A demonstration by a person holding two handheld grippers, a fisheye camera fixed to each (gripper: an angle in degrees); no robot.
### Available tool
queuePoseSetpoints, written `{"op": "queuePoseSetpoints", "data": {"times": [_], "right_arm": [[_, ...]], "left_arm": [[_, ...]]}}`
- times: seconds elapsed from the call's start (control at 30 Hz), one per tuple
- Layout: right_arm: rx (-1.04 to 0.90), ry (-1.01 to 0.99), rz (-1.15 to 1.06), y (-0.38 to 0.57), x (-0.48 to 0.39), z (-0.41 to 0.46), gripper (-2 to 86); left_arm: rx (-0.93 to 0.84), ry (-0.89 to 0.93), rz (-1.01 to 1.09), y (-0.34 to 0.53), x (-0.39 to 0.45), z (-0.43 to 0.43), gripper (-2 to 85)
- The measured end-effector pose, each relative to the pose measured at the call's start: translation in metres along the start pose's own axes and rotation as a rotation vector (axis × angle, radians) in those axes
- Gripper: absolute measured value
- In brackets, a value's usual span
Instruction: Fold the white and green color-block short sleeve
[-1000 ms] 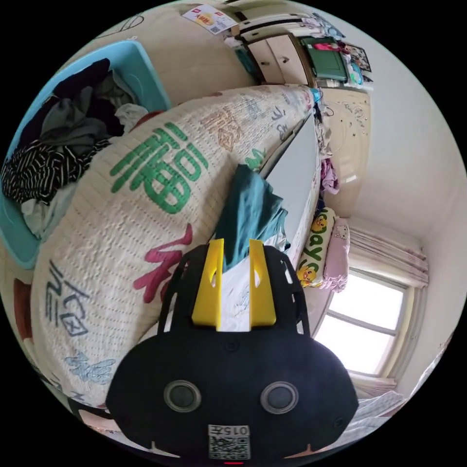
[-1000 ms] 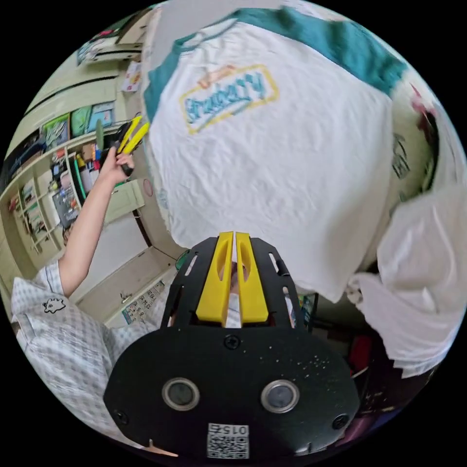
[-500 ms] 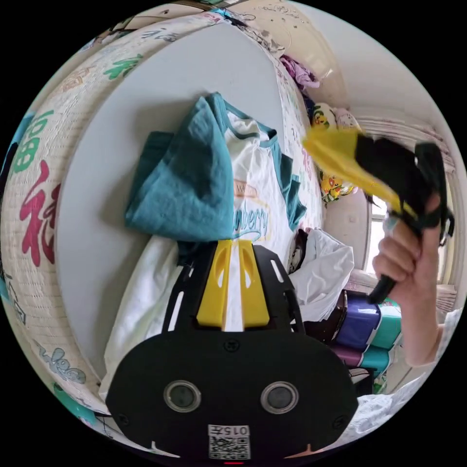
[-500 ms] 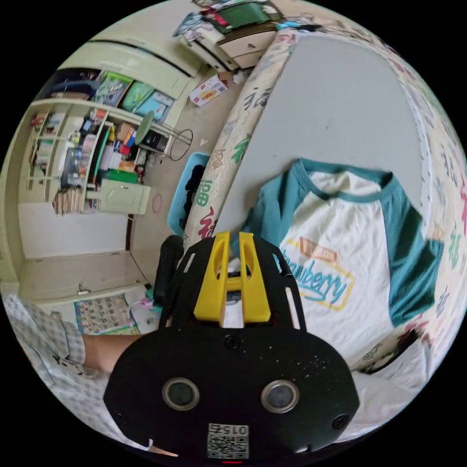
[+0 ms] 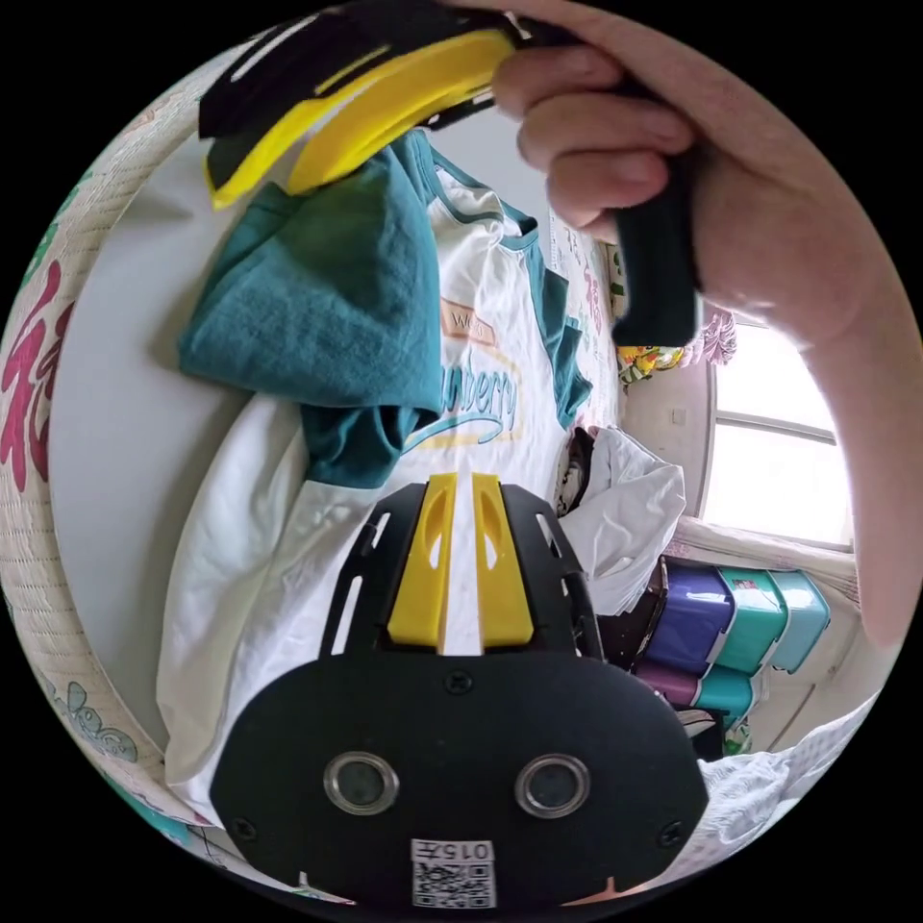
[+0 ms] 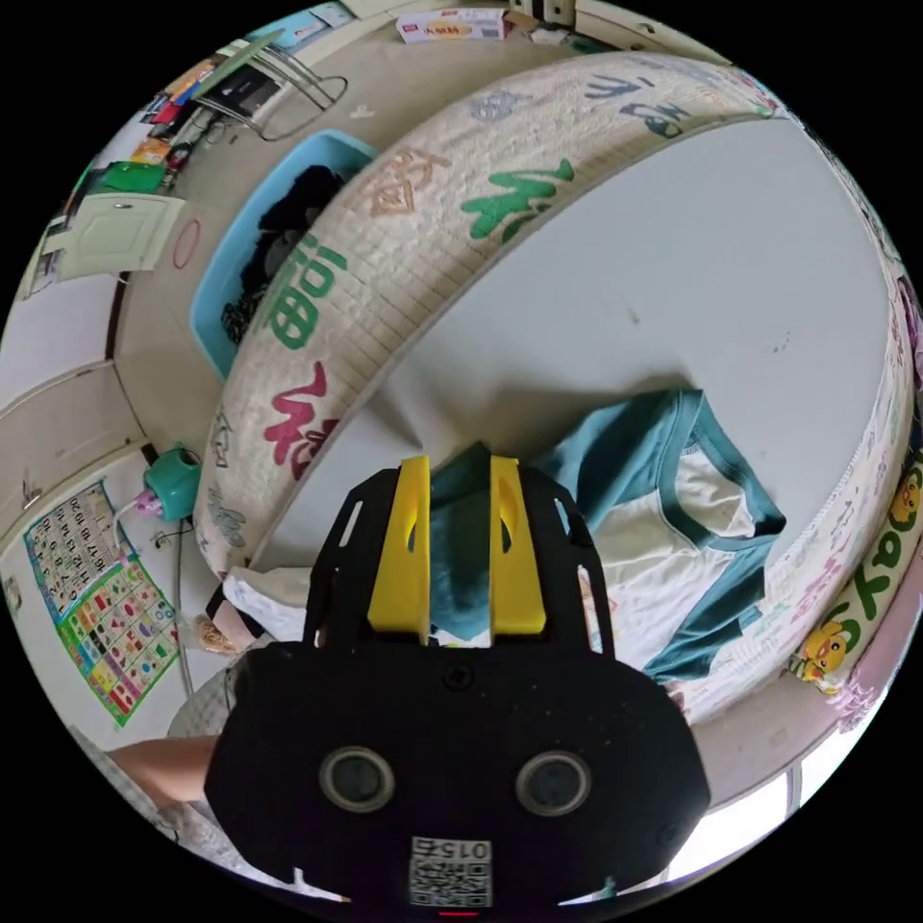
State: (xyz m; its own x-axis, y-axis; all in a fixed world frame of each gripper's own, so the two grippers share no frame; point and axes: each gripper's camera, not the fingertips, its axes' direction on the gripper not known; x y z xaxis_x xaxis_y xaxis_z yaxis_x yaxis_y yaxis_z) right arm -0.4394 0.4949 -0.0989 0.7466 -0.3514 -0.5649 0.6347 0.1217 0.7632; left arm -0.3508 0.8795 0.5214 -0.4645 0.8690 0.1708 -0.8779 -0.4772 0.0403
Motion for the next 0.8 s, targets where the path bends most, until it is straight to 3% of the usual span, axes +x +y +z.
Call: {"op": "queuePoseSetpoints", "data": {"times": [0.23,0.33,0.53,0.67,0.8], "right_arm": [[0.054,0.044,-0.066,-0.020,0.000,0.003,0.4],[0.101,-0.143,-0.071,-0.023,0.015,-0.012,-0.1],[0.386,-0.494,-0.123,0.042,0.073,-0.092,0.1],[0.315,-0.490,-0.085,0.094,0.111,-0.095,0.1],[0.212,-0.486,0.051,0.124,0.142,-0.064,0.1]], "left_arm": [[0.077,0.024,-0.004,0.008,-0.024,-0.041,1.0],[0.154,0.023,-0.048,0.016,-0.045,-0.076,0.8],[0.288,-0.044,-0.057,0.013,-0.072,-0.143,0.6],[0.280,-0.027,0.043,-0.010,-0.065,-0.161,2.2],[0.146,-0.003,0.181,-0.037,-0.043,-0.139,5.4]]}}
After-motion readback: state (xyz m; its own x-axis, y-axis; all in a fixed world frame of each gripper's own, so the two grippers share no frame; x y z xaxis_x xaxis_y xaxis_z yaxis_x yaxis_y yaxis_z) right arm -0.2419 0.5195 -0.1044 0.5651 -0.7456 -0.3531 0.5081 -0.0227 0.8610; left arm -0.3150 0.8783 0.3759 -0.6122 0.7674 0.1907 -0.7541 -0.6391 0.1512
